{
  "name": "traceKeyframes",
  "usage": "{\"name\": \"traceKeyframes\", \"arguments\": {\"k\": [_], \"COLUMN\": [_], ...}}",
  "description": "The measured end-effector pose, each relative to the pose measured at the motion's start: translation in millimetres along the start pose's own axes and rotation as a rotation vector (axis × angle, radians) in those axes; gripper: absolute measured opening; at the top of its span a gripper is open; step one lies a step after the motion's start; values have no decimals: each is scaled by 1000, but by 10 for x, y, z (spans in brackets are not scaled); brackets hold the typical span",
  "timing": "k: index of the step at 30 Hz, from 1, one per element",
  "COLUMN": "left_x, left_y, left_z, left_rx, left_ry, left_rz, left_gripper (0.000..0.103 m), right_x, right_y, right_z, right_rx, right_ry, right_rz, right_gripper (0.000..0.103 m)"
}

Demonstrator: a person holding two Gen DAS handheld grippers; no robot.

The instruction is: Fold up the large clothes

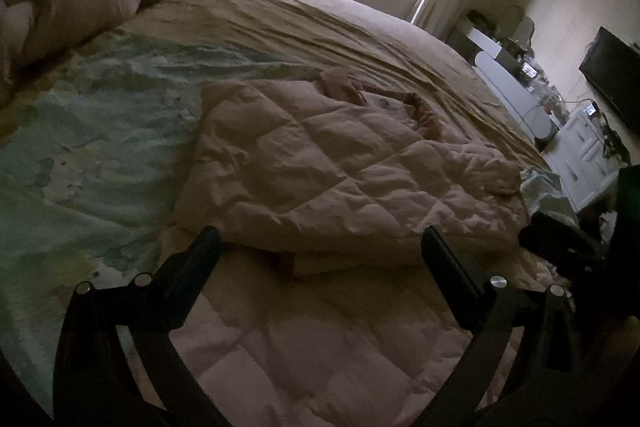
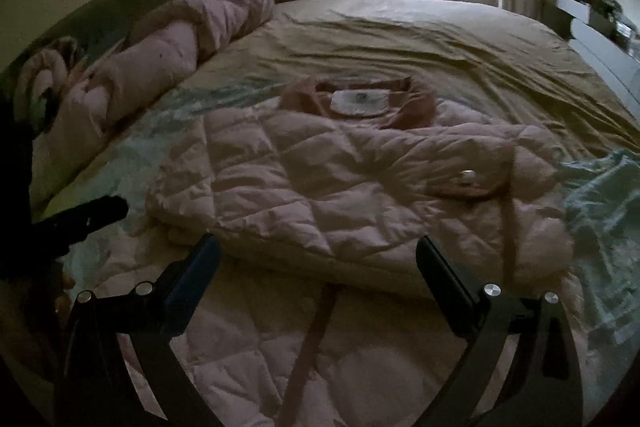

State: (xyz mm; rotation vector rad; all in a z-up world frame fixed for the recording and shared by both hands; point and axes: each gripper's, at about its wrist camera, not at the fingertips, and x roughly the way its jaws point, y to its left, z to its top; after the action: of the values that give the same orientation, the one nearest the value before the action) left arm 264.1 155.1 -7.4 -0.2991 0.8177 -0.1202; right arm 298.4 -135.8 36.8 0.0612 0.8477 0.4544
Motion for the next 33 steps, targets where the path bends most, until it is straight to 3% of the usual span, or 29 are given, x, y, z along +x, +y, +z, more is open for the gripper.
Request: {"name": "traceKeyframes", "arguments": {"k": [33], "left_x": [-1003], "left_y": [-446], "left_z": [-289], "left_rx": [85], "left_ry": [-122], "left_rz": [70], "left_gripper": [94], "right_x": [-1169], "right_y": [-135], "right_z": [-220], "right_rx": [40], "right_ry": [-179], "right_rz": [8], "right_gripper": [98]}}
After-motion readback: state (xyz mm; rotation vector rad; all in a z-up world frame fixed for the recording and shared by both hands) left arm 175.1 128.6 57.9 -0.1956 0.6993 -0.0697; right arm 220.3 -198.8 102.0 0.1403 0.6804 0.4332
